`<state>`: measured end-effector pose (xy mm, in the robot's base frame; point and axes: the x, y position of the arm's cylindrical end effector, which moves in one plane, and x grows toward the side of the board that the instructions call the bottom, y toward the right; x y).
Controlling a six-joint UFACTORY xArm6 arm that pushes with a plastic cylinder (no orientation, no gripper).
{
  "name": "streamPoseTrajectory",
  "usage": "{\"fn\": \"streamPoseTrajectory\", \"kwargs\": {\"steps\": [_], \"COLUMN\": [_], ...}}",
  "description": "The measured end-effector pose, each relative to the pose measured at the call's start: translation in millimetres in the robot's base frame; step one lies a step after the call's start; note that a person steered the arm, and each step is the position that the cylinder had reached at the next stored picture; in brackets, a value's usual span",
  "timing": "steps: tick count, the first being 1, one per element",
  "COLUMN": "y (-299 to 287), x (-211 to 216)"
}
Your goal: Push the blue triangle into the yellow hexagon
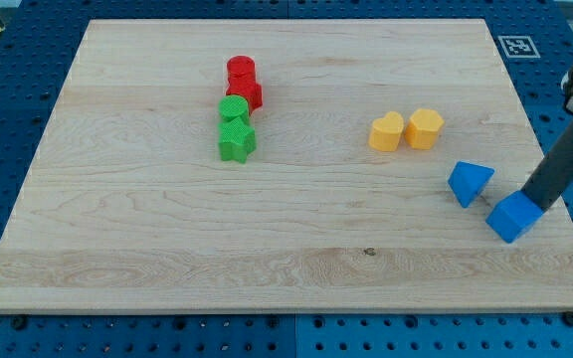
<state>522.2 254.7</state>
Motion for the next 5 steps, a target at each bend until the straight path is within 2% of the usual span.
{"fn": "streamPoseTrajectory", "kwargs": {"steps": [2,4,5], "y": [-53,-24,-27], "x": [19,6,6]}}
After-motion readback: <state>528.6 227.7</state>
